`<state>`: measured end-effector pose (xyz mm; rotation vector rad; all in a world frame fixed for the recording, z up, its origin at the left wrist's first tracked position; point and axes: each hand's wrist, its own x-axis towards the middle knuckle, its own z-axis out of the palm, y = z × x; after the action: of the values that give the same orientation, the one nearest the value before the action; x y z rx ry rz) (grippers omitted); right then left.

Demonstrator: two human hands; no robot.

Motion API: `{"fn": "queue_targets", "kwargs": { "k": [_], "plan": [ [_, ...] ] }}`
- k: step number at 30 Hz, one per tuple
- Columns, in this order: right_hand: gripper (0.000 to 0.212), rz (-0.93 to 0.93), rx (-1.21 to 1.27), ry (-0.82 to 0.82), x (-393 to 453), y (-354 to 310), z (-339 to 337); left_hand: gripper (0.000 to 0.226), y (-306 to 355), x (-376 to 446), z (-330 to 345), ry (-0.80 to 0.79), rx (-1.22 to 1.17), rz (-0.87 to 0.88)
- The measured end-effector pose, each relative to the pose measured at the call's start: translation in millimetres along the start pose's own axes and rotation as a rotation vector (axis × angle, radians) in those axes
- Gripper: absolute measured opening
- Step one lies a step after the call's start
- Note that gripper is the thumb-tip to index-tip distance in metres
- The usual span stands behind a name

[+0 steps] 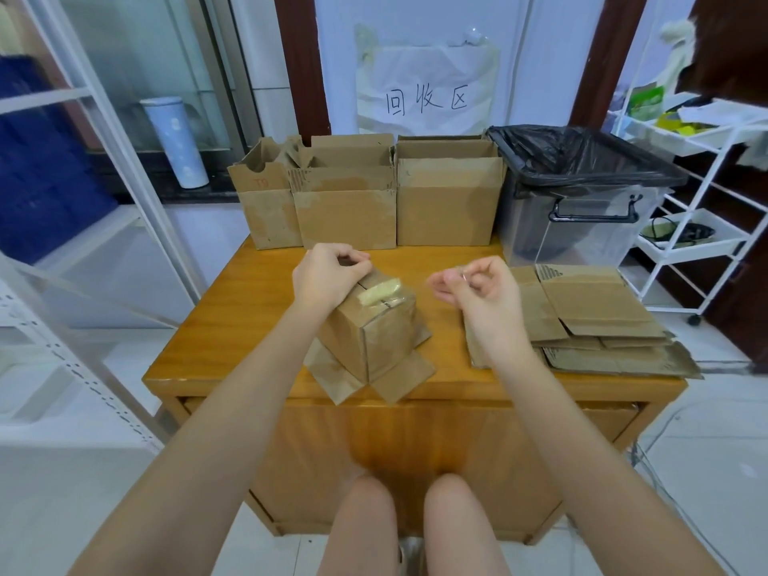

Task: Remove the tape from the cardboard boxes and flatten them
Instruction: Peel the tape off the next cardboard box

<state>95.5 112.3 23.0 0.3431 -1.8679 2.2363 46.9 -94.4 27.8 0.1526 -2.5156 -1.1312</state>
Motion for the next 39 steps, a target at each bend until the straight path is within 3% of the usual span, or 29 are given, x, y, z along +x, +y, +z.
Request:
{"fn": "queue_targets", "kwargs": {
  "k": [4,8,10,12,15,18,24,29,31,34,35,39],
  "plan": [
    [0.018,-0.035,-0.051,-0.168,9,-9,-7,0.011,4,-3,2,0.023,0.045,0.009],
    [0.076,-0.009,-0.34,-0.345,13,-4,-3,0.009,6,-4,1,0.024,0.06,0.009],
    [0.084,-0.049,-0.622,-0.44,16,-9,6,0.009,6,-4,1,0.022,0.067,0.011],
    [0.073,-0.13,-0.865,-0.545,23,-16,13,0.008,7,-4,1,0.023,0.072,0.009],
    [0.033,-0.315,-1.099,-0.619,33,-21,17,0.008,6,-4,1,0.029,0.074,0.002],
    [0.012,-0.449,-1.072,-0.627,36,-15,13,0.009,5,-3,1,0.031,0.083,0.0],
    [0.013,-0.632,-1.003,-0.561,26,0,2,0.008,7,0,1,0.015,0.087,-0.006],
    [0.023,-0.78,-0.982,-0.415,14,16,-7,0.008,7,-1,0,0.007,0.092,-0.011],
    [0.027,-0.724,-0.923,-0.369,5,25,-10,0.008,6,-1,0,0.011,0.084,-0.013],
    [0.072,-0.329,-0.531,-0.228,-13,22,-12,0.008,6,0,1,0.021,0.077,-0.022],
    [0.079,-0.265,-0.424,-0.174,-14,18,-16,0.008,6,1,1,0.025,0.079,-0.021],
    [0.077,-0.356,-0.56,-0.189,-9,0,-21,0.008,9,-2,3,0.055,0.099,-0.024]
  ]
}}
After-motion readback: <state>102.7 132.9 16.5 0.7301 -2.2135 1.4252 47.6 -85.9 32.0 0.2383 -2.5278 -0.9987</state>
